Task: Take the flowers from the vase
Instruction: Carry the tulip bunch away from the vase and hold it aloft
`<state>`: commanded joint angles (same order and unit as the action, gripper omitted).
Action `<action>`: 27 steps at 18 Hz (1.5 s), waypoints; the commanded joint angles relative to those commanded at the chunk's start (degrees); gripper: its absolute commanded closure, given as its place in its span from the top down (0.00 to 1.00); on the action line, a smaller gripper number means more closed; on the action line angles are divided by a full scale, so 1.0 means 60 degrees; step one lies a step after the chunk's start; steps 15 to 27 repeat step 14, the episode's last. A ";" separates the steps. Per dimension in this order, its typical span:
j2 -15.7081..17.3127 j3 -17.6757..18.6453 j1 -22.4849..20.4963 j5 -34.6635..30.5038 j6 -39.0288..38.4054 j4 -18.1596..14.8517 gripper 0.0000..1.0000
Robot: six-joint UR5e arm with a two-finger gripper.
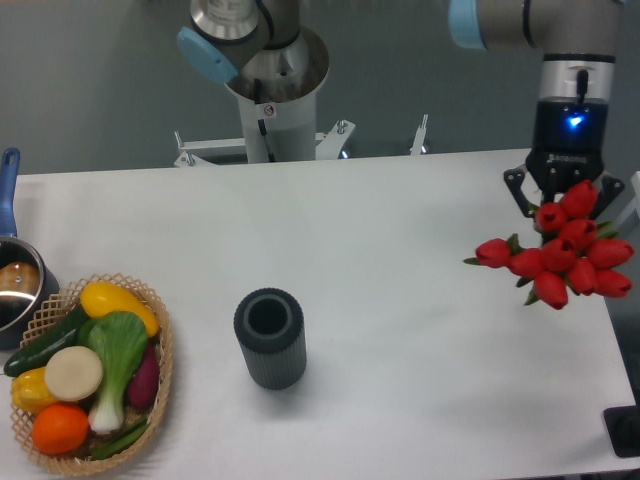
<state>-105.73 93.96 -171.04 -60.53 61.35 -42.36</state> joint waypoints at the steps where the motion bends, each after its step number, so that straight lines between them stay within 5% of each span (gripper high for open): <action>1: -0.0015 0.0000 -0.0015 -0.0366 0.0000 -0.0015 0.00; 7: -0.0279 -0.0731 0.0175 -0.2212 0.1448 -0.0964 0.00; 14: -0.0908 -0.2460 0.0995 -0.4689 0.2388 -0.4129 0.00; 27: -0.0908 -0.2460 0.0995 -0.4689 0.2388 -0.4129 0.00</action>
